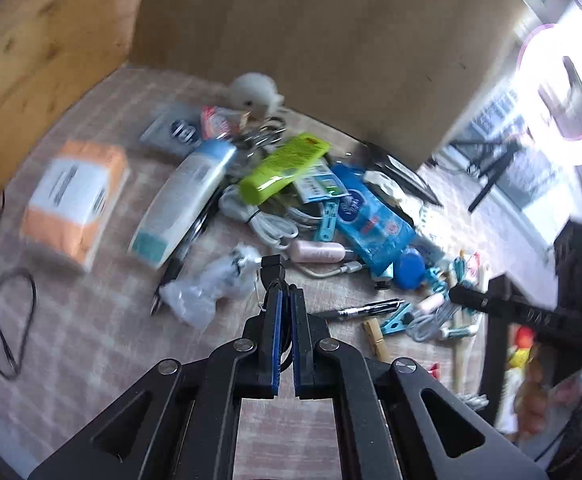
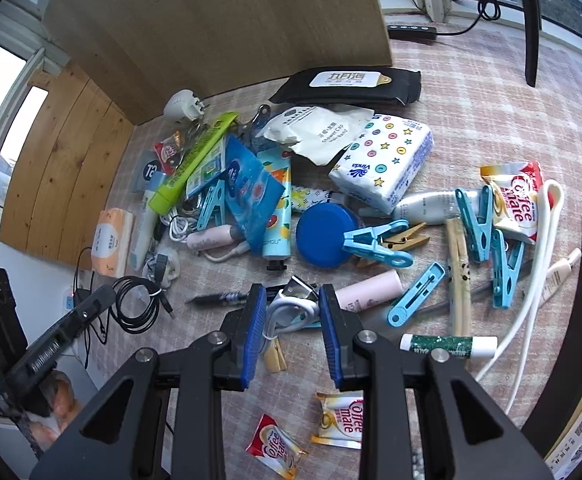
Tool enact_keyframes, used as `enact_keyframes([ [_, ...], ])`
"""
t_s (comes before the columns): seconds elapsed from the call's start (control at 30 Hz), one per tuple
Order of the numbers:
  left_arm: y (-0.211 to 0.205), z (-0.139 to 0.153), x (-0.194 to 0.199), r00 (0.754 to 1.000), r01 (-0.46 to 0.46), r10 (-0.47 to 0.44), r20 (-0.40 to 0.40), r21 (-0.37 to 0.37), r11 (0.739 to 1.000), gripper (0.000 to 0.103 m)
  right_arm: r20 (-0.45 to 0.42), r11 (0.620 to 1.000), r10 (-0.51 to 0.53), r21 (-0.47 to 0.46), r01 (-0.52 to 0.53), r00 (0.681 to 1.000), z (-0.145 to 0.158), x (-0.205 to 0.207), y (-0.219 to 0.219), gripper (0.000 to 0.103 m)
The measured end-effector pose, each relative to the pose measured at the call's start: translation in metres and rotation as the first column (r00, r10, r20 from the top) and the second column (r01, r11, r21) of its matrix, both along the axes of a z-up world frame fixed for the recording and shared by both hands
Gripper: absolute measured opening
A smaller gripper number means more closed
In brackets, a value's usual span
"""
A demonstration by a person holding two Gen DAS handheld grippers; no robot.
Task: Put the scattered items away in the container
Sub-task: 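Carry both cables over the black tray and open both grippers, then move both grippers back to the pile toward the white beaded cord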
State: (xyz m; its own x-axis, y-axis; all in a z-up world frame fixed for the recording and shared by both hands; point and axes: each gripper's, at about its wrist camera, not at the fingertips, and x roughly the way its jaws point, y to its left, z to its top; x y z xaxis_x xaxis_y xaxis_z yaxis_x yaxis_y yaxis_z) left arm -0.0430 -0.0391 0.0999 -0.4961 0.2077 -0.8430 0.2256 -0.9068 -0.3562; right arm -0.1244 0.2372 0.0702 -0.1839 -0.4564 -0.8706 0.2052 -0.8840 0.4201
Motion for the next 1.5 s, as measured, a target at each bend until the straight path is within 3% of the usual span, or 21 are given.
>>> enact_keyframes([
  [0.07, 0.000, 0.007, 0.004, 1.000, 0.000, -0.001, -0.020, -0.029, 1.000, 0.003, -0.006, 1.000, -0.003, 0.001, 0.003, 1.000, 0.002, 0.002, 0.002, 0.027],
  [0.23, 0.030, 0.018, 0.001, 0.995, 0.084, -0.085, -0.044, -0.015, 0.996, 0.003, -0.035, 0.999, -0.033, 0.000, 0.033, 0.999, 0.015, 0.013, 0.019, 0.027],
  [0.43, 0.113, 0.037, -0.013, 0.955, 0.284, -0.282, -0.088, 0.012, 0.959, 0.003, -0.090, 0.989, -0.148, -0.003, 0.148, 0.985, 0.037, 0.041, 0.075, 0.027],
  [0.53, 0.166, 0.049, -0.017, 0.909, 0.407, -0.401, -0.114, 0.029, 0.913, 0.003, -0.109, 0.968, -0.250, -0.012, 0.250, 0.962, 0.048, 0.059, 0.121, 0.027],
  [0.63, 0.229, 0.059, -0.020, 0.840, 0.531, -0.523, -0.143, 0.024, 0.847, 0.003, -0.129, 0.931, -0.363, -0.008, 0.365, 0.923, 0.058, 0.083, 0.172, 0.027],
  [0.87, 0.346, 0.065, -0.015, 0.705, 0.701, -0.689, -0.165, 0.016, 0.713, 0.003, -0.163, 0.786, -0.605, 0.038, 0.617, 0.780, 0.073, 0.159, 0.287, 0.027],
  [1.07, 0.411, 0.059, -0.005, 0.640, 0.763, -0.754, -0.149, 0.000, 0.647, 0.003, -0.168, 0.663, -0.724, 0.095, 0.742, 0.669, 0.067, 0.214, 0.348, 0.027],
  [1.13, 0.427, 0.056, -0.002, 0.625, 0.773, -0.767, -0.143, -0.023, 0.634, 0.004, -0.170, 0.636, -0.744, 0.115, 0.763, 0.646, 0.065, 0.224, 0.359, 0.027],
  [1.2, 0.439, 0.054, -0.001, 0.626, 0.769, -0.768, -0.133, -0.052, 0.637, 0.005, -0.175, 0.631, -0.744, 0.131, 0.764, 0.645, 0.065, 0.231, 0.368, 0.027],
  [1.27, 0.447, 0.053, 0.002, 0.630, 0.763, -0.765, -0.131, -0.080, 0.642, 0.026, -0.195, 0.620, -0.744, 0.157, 0.769, 0.639, 0.067, 0.235, 0.373, 0.029],
  [1.33, 0.449, 0.056, 0.005, 0.628, 0.760, -0.765, -0.141, -0.102, 0.642, 0.033, -0.226, 0.611, -0.739, 0.173, 0.773, 0.634, 0.071, 0.238, 0.373, 0.036],
  [1.4, 0.449, 0.059, 0.009, 0.628, 0.755, -0.763, -0.152, -0.121, 0.645, 0.033, -0.242, 0.609, -0.735, 0.176, 0.774, 0.633, 0.073, 0.238, 0.372, 0.042],
  [1.5, 0.447, 0.066, 0.012, 0.624, 0.748, -0.764, -0.168, -0.156, 0.645, 0.033, -0.256, 0.616, -0.724, 0.178, 0.768, 0.640, 0.077, 0.237, 0.370, 0.044],
])
